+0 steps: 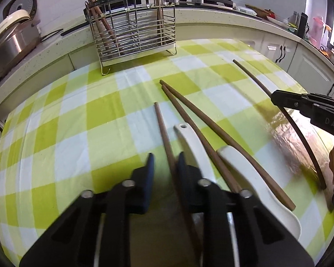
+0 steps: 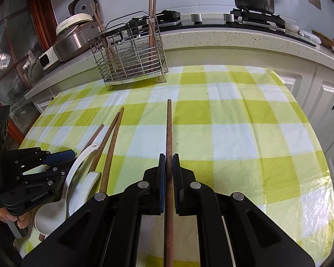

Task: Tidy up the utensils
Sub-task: 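Grasp a brown chopstick with the left tool while the right tool grasps another, then carry both chopsticks upright to the wire rack and lower them in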

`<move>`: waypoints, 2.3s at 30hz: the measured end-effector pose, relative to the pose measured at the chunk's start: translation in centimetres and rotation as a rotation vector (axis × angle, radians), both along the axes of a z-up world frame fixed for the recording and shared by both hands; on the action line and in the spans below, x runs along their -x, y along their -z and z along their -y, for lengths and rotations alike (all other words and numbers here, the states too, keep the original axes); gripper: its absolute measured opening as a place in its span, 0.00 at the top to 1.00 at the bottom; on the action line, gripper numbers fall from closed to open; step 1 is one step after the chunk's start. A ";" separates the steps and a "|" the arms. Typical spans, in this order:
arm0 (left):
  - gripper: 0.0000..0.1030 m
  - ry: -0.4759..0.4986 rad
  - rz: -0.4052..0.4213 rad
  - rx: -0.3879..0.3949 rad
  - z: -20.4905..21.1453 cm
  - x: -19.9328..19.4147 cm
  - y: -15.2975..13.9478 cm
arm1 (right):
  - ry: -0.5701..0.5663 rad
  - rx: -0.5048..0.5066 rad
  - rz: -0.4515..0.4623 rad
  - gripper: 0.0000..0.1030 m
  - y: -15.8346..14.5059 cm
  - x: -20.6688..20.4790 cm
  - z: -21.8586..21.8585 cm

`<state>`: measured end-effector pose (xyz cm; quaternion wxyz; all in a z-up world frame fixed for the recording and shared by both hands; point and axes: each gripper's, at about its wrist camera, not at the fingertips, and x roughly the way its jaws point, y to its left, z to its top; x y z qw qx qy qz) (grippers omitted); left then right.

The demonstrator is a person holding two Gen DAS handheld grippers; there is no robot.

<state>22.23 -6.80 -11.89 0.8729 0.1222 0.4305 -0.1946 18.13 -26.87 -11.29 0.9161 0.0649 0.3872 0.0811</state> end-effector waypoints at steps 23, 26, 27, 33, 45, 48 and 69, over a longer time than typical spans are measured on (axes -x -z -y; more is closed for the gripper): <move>0.94 -0.069 0.109 0.178 -5.3 1.1 -6.0 | -0.024 0.017 0.079 0.93 -3.5 0.0 -2.1; 0.94 -0.067 0.135 0.194 -5.7 1.4 -7.5 | -0.032 0.028 0.102 0.93 -4.6 0.0 -2.4; 0.94 -0.066 0.145 0.198 -5.8 1.5 -8.0 | -0.035 0.033 0.112 0.93 -5.1 0.1 -2.6; 0.94 -0.057 0.205 0.204 -6.0 2.2 -10.9 | -0.049 0.072 0.168 0.93 -7.7 0.1 -3.5; 0.94 -0.063 0.307 0.218 -6.2 1.7 -15.1 | -0.046 0.065 0.277 0.93 -12.6 -1.5 -3.9; 0.94 -0.069 0.328 0.238 -6.2 0.5 -16.5 | -0.049 0.072 0.305 0.93 -14.0 -2.6 -4.3; 0.94 -0.195 0.543 0.370 -5.7 -12.8 -30.4 | -0.030 0.051 0.494 0.93 -25.3 -14.3 -4.0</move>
